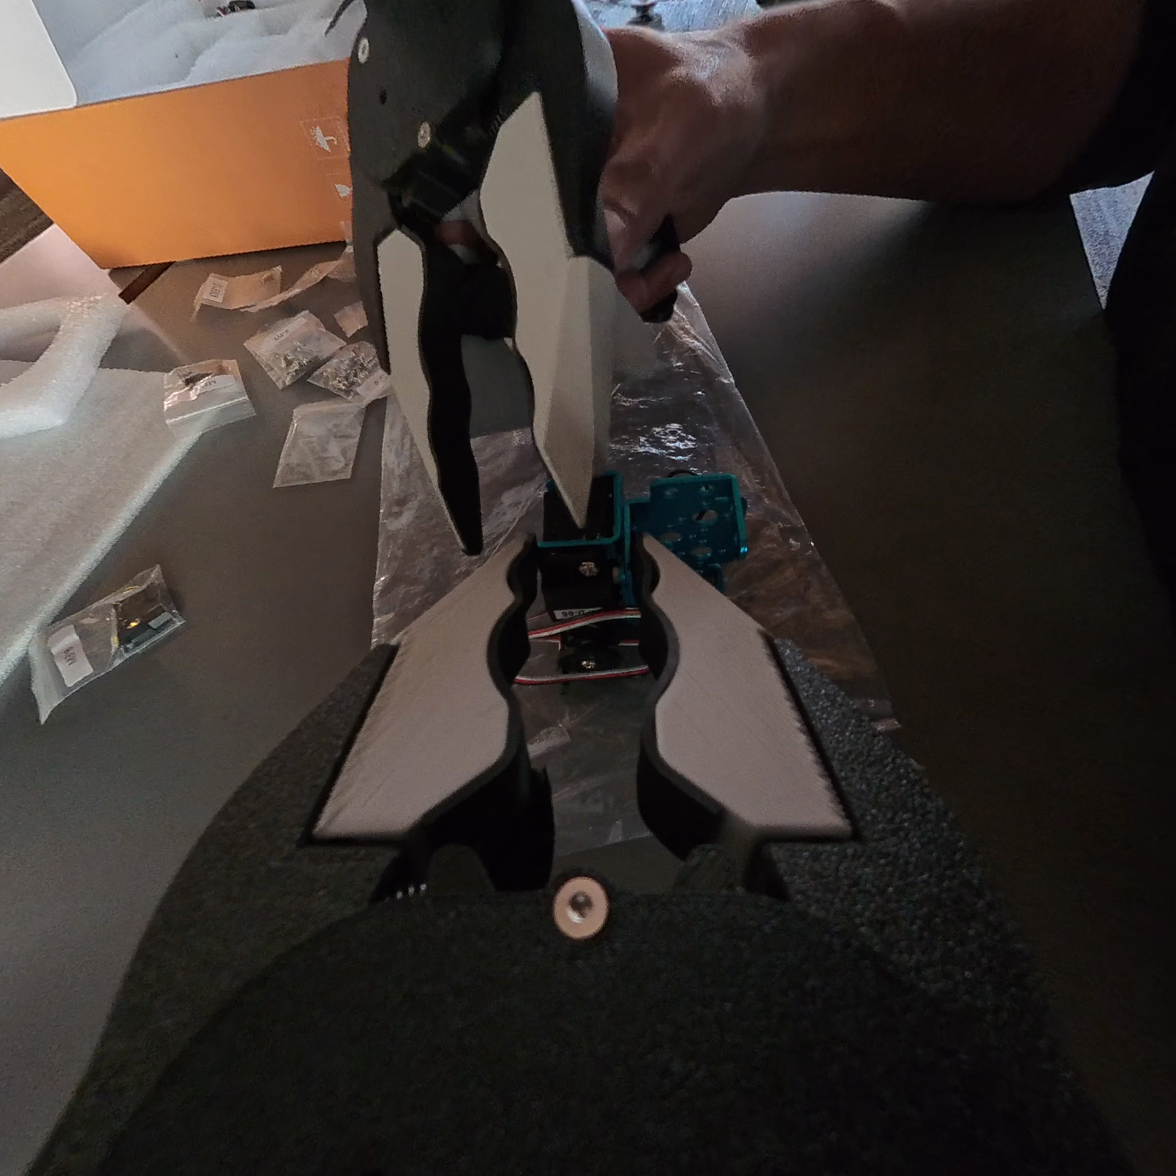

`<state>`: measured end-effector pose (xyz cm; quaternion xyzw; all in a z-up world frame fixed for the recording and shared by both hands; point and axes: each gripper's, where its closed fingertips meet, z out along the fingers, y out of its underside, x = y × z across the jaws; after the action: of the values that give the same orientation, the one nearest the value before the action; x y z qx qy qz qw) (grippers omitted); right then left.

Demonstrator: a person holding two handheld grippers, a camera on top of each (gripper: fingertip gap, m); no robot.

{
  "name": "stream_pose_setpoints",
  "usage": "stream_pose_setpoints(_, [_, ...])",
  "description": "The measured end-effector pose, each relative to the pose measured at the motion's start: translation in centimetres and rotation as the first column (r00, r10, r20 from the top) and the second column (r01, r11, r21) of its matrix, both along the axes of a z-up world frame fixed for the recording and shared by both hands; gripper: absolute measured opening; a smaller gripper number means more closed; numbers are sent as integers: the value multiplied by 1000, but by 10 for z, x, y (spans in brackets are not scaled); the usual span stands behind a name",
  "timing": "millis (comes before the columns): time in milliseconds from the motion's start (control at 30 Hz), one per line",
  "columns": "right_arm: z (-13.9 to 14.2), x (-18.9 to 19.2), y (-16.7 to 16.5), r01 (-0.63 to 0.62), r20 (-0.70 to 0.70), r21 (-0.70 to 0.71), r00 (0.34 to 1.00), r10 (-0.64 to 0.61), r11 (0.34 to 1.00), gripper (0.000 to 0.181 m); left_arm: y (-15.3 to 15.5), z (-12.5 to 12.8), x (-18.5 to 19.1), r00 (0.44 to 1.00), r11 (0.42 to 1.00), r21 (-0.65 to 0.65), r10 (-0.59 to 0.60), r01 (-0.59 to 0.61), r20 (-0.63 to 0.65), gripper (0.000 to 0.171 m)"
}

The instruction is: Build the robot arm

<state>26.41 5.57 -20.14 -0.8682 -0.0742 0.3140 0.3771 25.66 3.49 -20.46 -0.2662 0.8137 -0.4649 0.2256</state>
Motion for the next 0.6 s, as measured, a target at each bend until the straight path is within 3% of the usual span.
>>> stream_pose_setpoints(133, [-5,14,5,67,50,3,997,-67,998,44,-1,0,0,1000,1000,6,3,-3,9,30])
stream_pose_setpoints(300, [6,-1,0,-4,-11,20,1000,4,1000,48,-1,0,0,1000,1000,-1,1,-1,-1,30])
stream_pose_setpoints(600, [-3,3,4,23,-5,0,1000,-23,1000,57,0,0,0,1000,1000,10,7,-7,12,30])
